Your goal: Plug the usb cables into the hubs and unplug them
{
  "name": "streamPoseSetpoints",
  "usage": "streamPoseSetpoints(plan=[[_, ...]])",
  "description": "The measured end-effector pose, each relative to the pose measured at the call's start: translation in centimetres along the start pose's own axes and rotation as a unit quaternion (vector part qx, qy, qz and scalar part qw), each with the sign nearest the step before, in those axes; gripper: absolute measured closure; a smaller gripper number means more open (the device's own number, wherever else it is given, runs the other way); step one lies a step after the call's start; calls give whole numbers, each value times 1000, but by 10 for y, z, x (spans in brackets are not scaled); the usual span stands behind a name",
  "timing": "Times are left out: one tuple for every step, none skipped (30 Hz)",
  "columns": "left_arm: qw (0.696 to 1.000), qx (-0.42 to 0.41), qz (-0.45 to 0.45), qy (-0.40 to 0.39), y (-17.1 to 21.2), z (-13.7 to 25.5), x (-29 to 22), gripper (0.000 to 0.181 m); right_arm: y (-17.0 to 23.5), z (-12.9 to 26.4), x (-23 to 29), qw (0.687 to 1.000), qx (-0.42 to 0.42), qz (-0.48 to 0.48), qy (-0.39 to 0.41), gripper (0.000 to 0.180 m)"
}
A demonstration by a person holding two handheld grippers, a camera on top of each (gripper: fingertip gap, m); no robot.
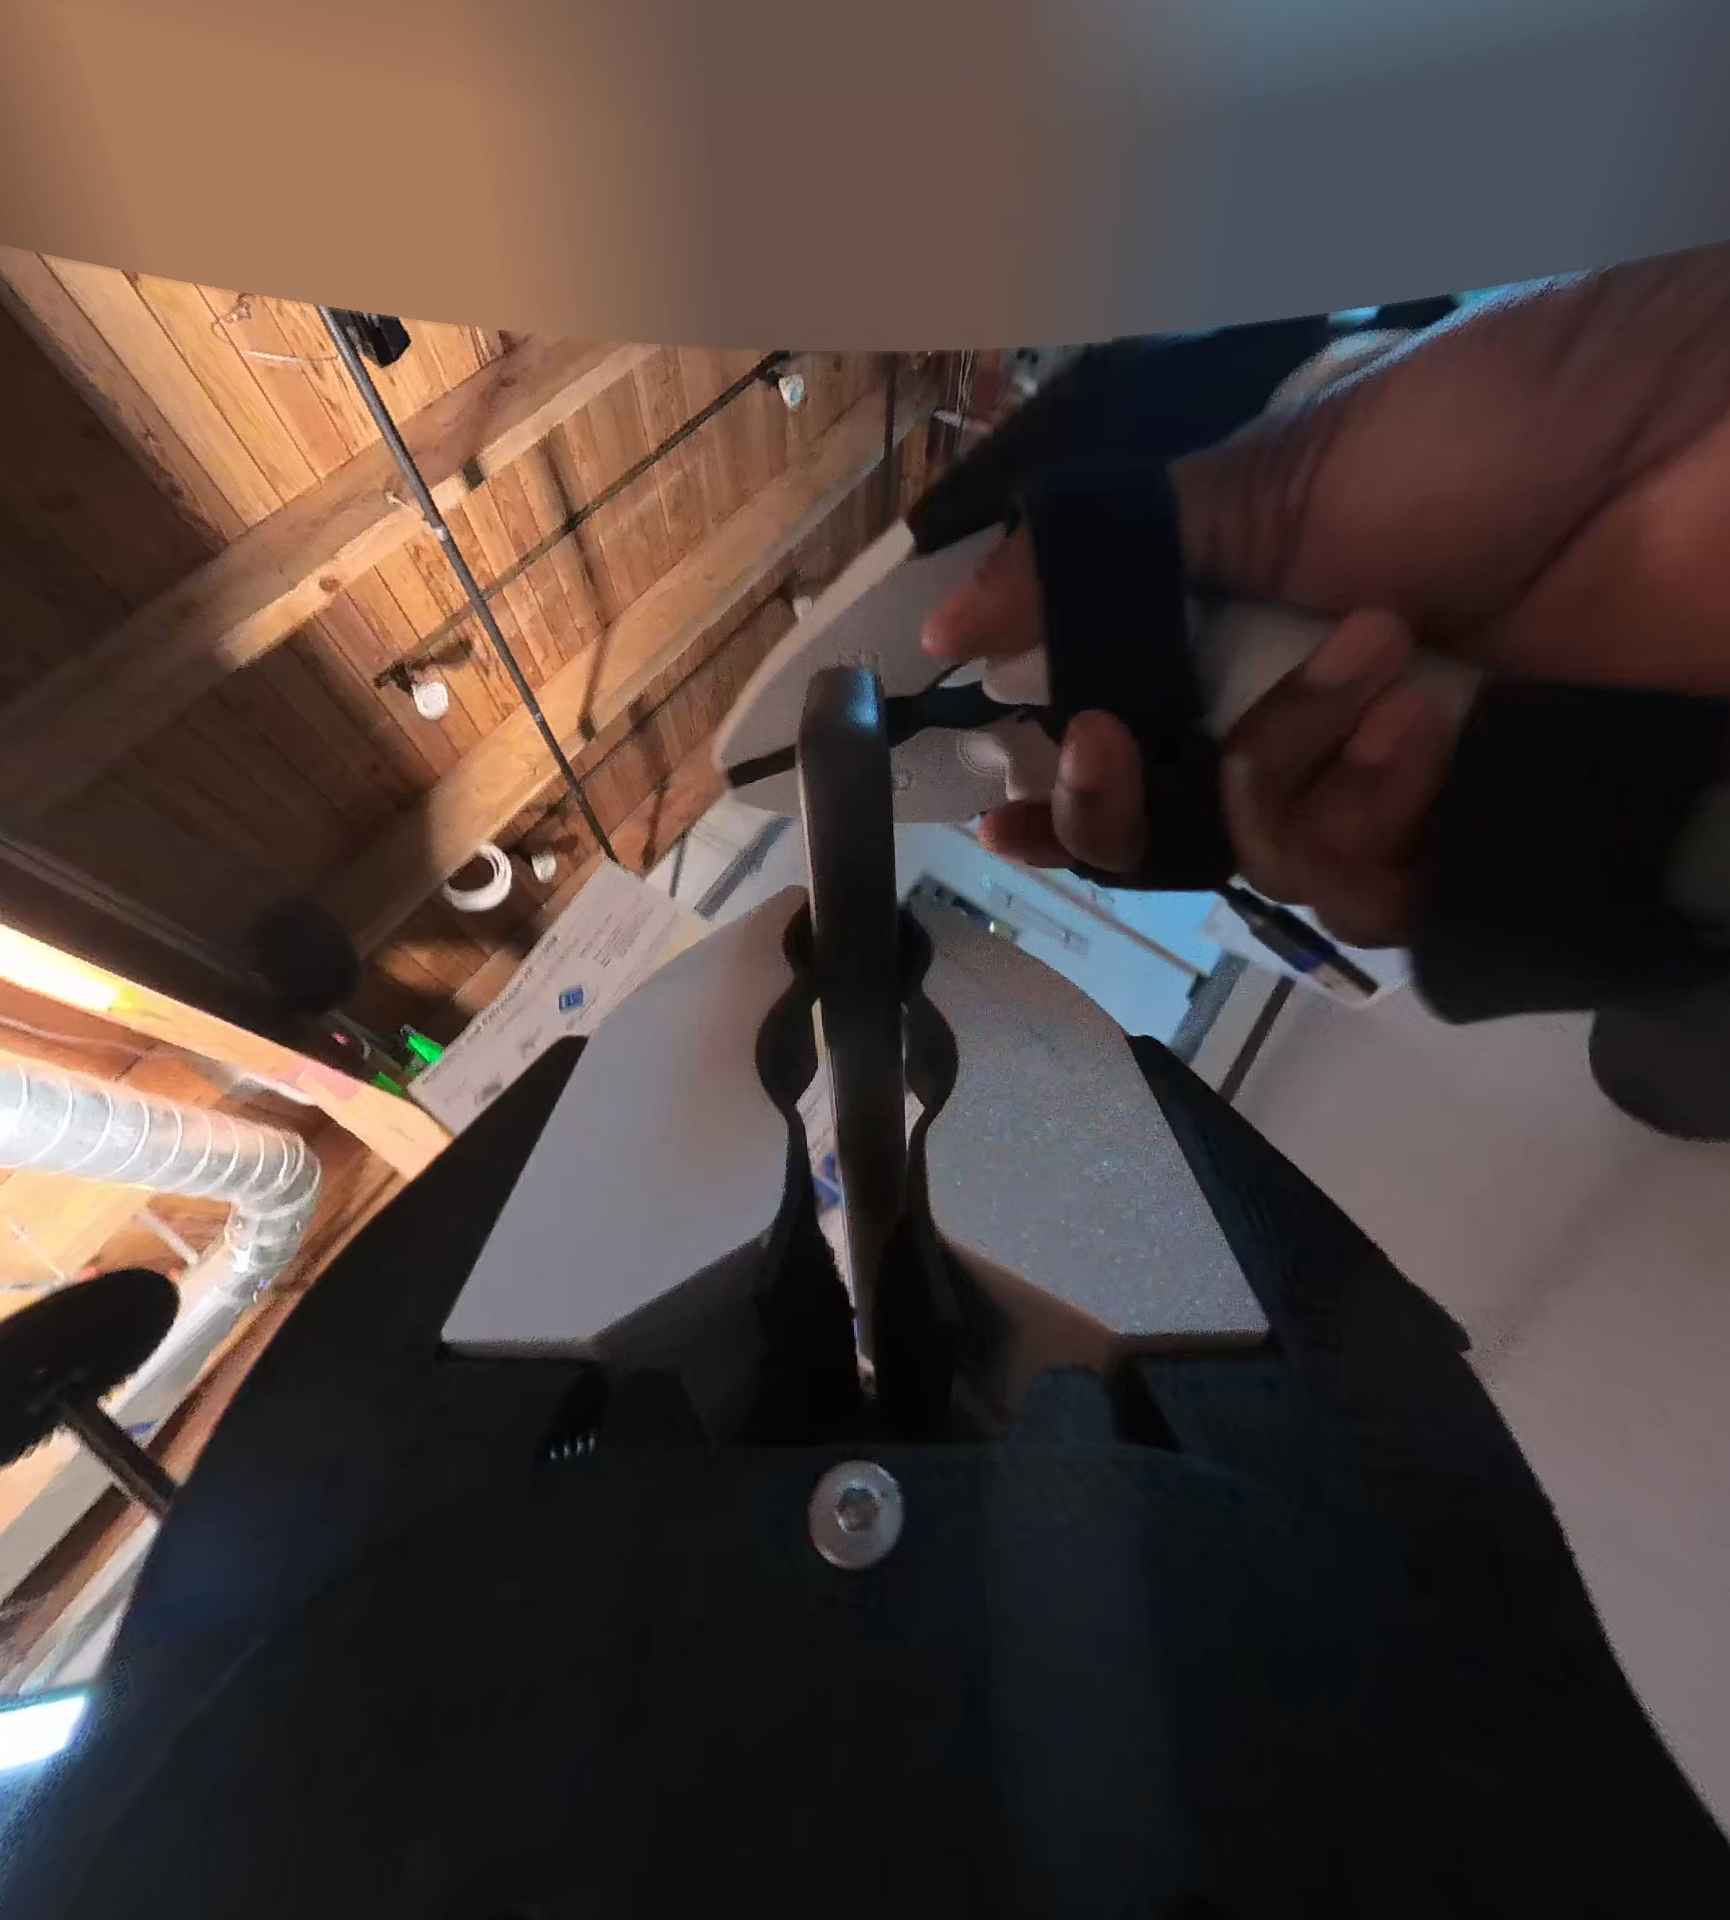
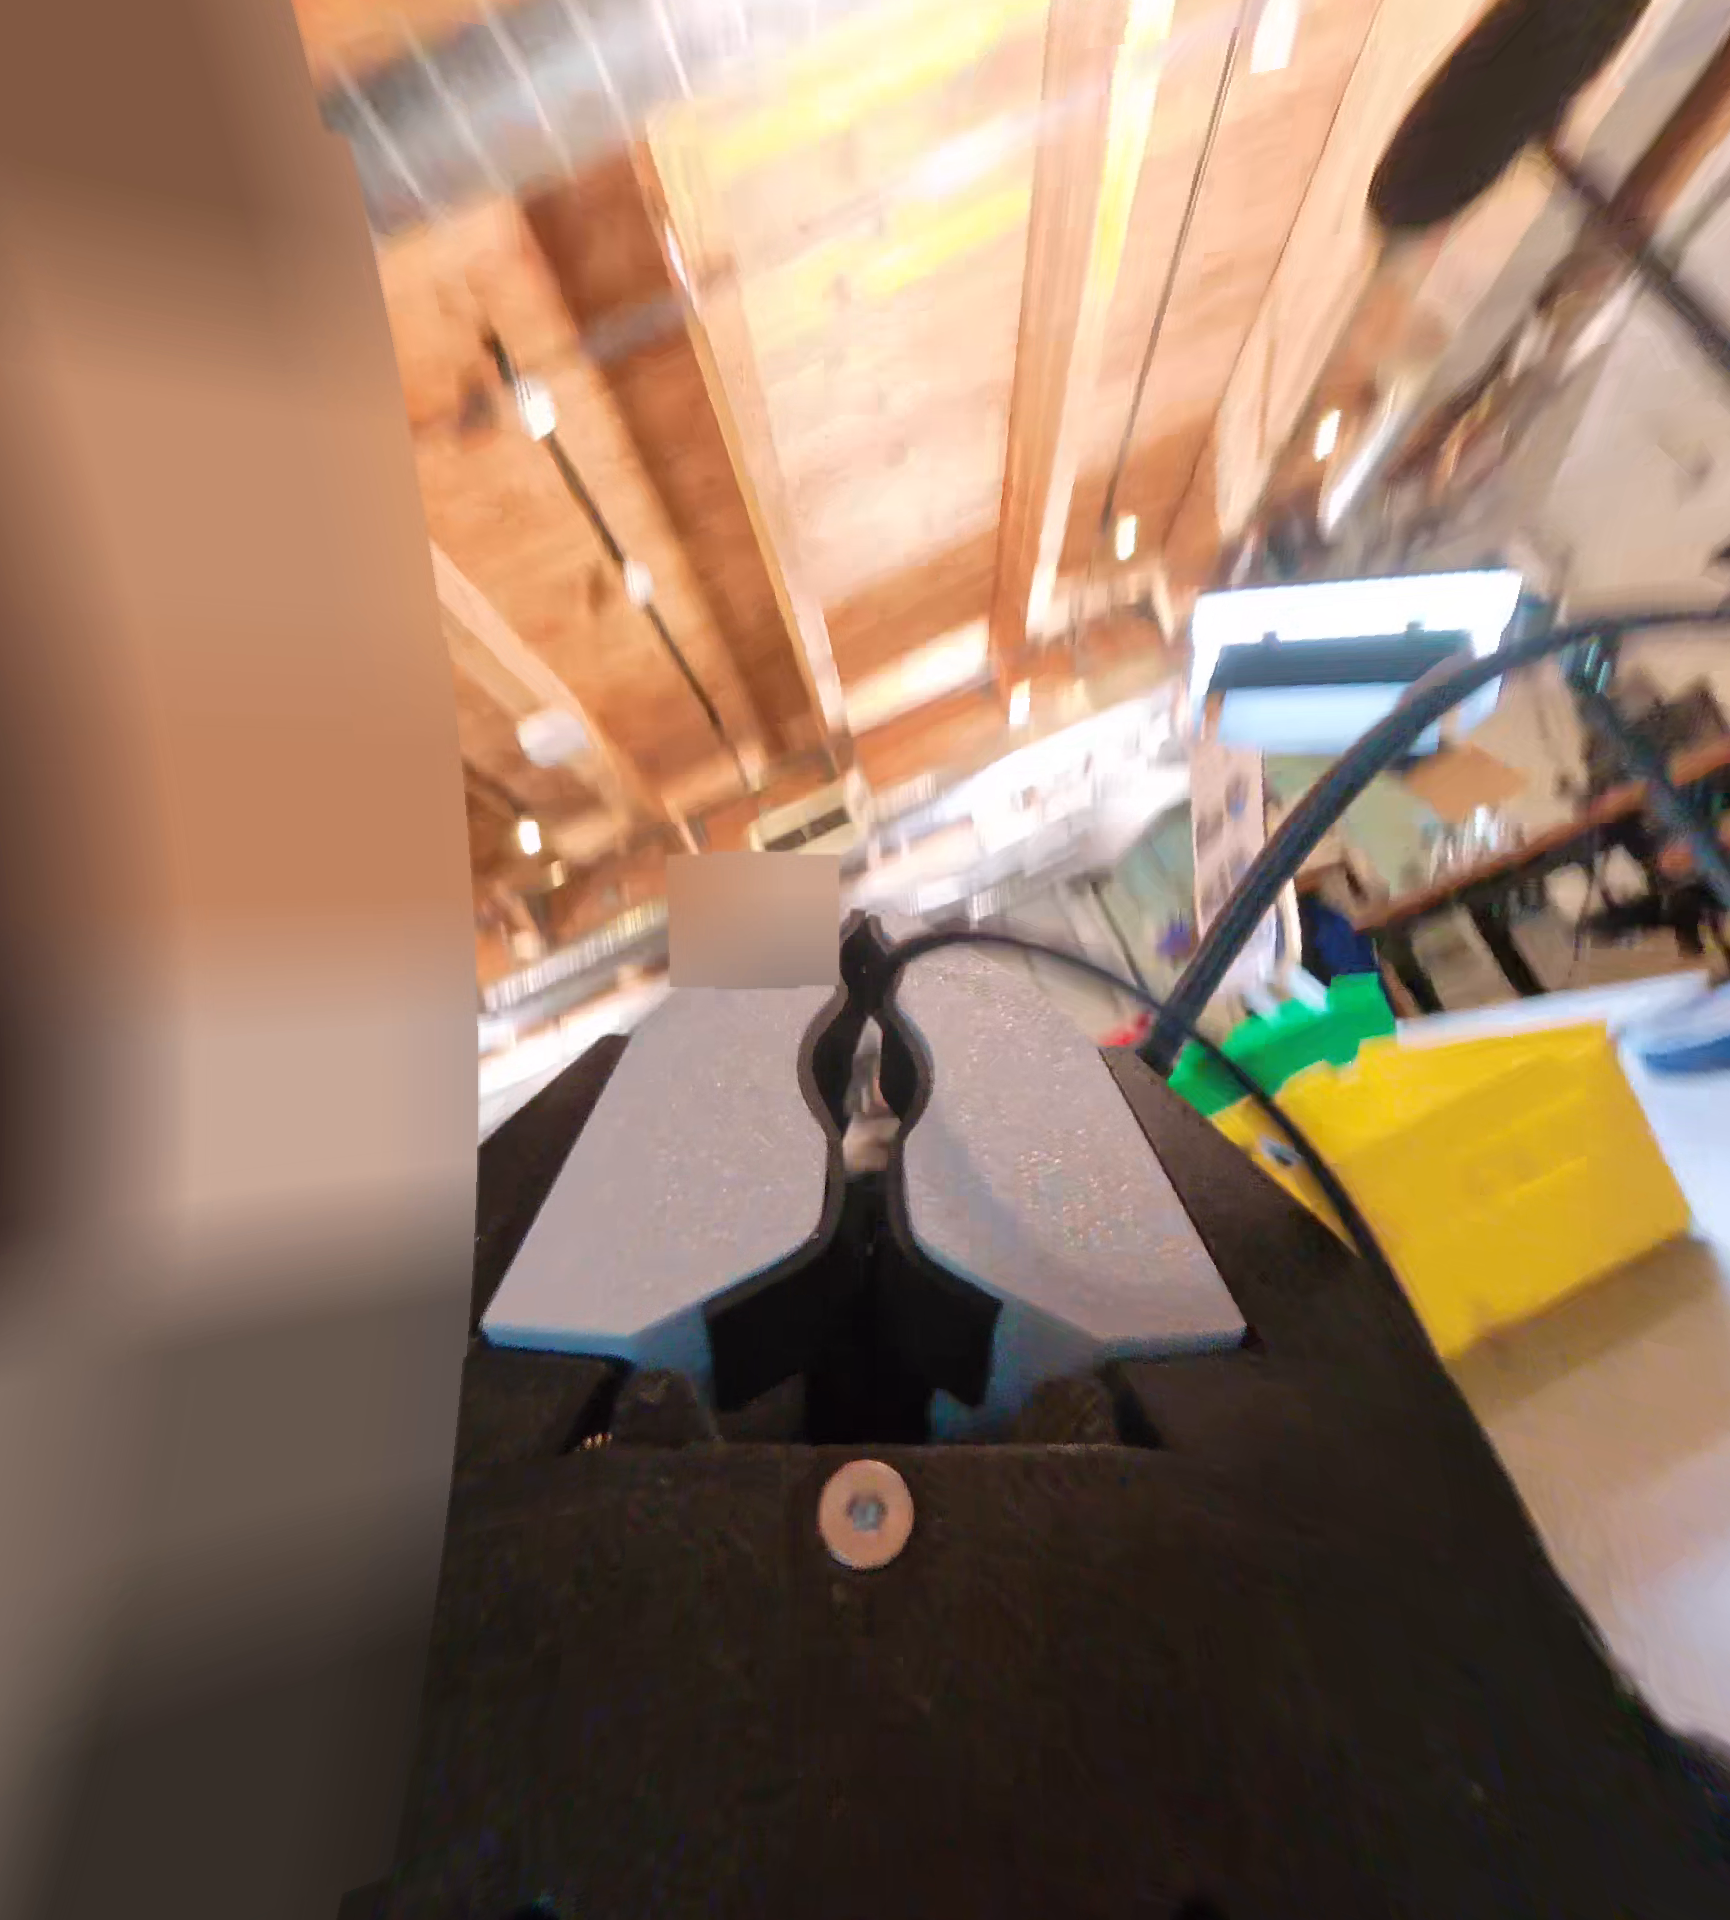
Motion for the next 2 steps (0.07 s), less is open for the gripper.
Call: streamPoseSetpoints(plan=[[1000, -9, -6, 7, -3, 1, -2, 169, -11, 7, -3, 1000, -30, -2, 6, 180], [1000, -8, -14, 15, -5, 1, -5, 169, -21, 14, -5, 999, -32, 20, 16, 180]])
Point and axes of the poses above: each gripper's, where its closed fingertips meet, z back along the fingers, y out of its underside, x = y × z across the jaws, the point moved 8 cm from there along z, back along the fingers, and after that the axes turned 11 degrees about z, right-handed, at the moved point
